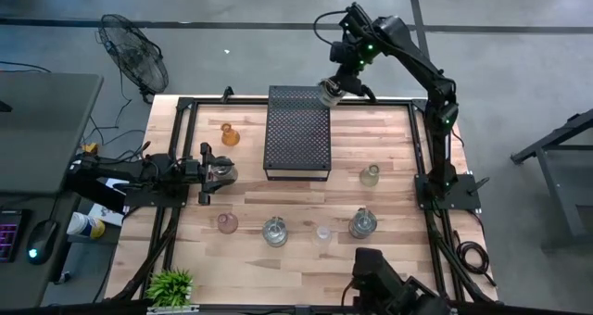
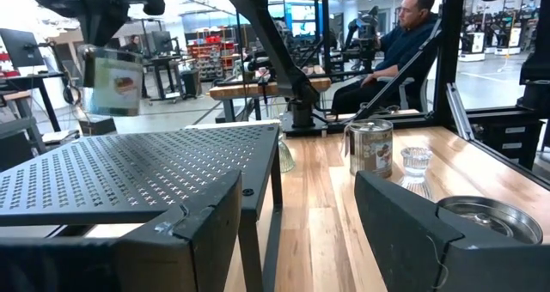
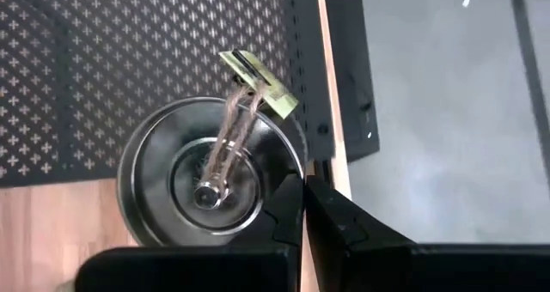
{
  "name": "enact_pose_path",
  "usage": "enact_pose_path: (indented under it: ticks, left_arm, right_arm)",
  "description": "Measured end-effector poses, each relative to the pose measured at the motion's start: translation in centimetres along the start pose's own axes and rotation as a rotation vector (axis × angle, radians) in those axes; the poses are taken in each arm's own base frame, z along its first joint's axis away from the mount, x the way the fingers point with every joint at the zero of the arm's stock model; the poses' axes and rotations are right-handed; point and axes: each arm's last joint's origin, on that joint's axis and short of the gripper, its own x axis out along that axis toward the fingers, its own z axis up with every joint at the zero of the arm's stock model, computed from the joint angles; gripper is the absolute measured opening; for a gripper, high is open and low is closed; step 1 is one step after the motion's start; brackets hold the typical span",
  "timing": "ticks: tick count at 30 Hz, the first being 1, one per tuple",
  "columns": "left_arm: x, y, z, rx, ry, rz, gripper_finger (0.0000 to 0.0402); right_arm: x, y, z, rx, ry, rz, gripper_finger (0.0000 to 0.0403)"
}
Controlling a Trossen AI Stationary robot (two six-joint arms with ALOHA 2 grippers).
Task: Pick & Place candle stick holders
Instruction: Put the silver scented candle on the black shelf
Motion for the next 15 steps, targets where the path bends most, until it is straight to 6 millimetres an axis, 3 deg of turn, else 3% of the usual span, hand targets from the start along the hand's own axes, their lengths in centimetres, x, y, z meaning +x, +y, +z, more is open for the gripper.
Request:
enact_pose_path:
  ticks: [15]
  left_arm:
    - [0.0,0.0,0.0,0.000,0.000,0.000,0.0222]
  right_arm:
    - [1.4,0.1,1.4,-0.055,-0.109,0.036,0.0000]
